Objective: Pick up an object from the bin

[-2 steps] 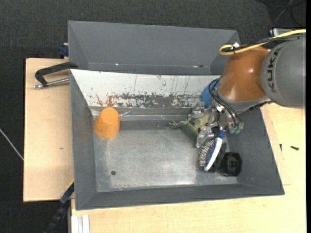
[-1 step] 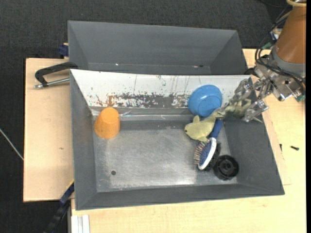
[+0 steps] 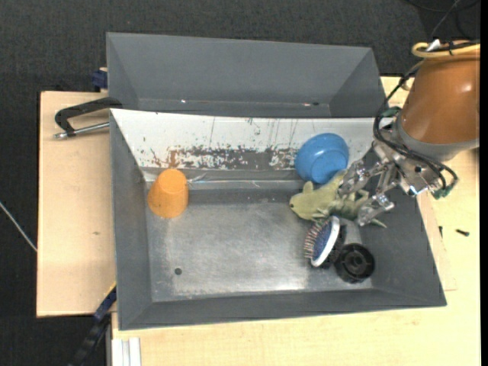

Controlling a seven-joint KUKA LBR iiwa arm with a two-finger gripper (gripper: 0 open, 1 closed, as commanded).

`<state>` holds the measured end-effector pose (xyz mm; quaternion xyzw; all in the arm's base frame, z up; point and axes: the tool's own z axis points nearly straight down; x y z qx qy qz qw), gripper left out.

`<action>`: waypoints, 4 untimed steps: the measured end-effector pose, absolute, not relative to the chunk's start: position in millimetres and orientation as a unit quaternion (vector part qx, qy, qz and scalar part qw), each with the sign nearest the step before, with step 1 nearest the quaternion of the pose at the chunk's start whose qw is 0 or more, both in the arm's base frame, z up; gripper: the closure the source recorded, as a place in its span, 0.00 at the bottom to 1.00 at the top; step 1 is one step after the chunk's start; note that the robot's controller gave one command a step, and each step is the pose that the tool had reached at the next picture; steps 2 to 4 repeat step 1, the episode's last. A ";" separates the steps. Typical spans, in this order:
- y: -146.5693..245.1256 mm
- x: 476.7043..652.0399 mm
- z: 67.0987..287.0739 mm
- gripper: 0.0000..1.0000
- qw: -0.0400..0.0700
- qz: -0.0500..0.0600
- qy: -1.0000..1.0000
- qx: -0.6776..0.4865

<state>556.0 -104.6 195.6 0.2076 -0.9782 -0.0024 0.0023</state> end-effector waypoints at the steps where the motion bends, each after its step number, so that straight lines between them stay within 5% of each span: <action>1: -117.3 555.3 232.3 1.00 -0.005 0.002 -0.980 0.199; 4: -117.3 555.3 232.3 1.00 -0.005 0.002 -0.980 0.199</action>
Offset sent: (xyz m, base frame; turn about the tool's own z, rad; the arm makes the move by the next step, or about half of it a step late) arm -0.0026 -0.0125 0.0336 0.0142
